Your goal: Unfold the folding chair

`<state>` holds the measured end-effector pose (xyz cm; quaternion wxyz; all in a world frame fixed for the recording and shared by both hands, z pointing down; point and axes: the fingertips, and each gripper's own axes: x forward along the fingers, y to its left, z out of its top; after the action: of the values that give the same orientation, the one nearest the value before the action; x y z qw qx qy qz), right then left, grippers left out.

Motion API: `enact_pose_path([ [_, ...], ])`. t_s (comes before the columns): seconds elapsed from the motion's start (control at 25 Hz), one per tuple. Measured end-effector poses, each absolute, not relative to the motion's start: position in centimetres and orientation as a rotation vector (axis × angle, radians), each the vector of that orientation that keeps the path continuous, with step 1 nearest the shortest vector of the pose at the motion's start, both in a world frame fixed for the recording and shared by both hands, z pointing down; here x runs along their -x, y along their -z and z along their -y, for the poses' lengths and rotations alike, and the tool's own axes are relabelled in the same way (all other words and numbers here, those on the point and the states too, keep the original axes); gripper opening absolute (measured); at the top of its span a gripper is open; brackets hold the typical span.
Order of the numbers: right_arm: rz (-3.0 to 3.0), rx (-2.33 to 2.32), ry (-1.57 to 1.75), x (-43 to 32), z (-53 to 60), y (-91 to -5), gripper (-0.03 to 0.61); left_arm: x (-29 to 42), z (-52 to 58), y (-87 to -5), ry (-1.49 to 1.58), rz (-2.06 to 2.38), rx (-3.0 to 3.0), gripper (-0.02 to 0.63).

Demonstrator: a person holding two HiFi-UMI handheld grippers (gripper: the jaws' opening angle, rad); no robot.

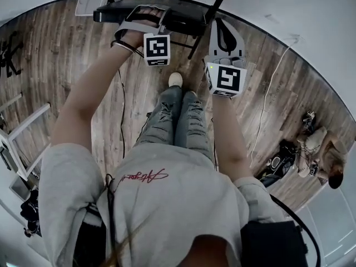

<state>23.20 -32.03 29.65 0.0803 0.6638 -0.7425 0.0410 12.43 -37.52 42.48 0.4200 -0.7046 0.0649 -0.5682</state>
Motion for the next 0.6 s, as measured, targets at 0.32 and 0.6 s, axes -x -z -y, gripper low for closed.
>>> enact_pose_path([
  [0.32,2.380,-1.903,-0.087,-17.2,25.2,-33.1,0.021,-7.2,26.9,-47.2,1.404,-0.280,1.715,0.165],
  [0.6,2.498,-1.858,-0.088,-11.6,16.9,-38.1,0.021,-3.4,20.5,-51.5,1.182,-0.498,1.613,0.190],
])
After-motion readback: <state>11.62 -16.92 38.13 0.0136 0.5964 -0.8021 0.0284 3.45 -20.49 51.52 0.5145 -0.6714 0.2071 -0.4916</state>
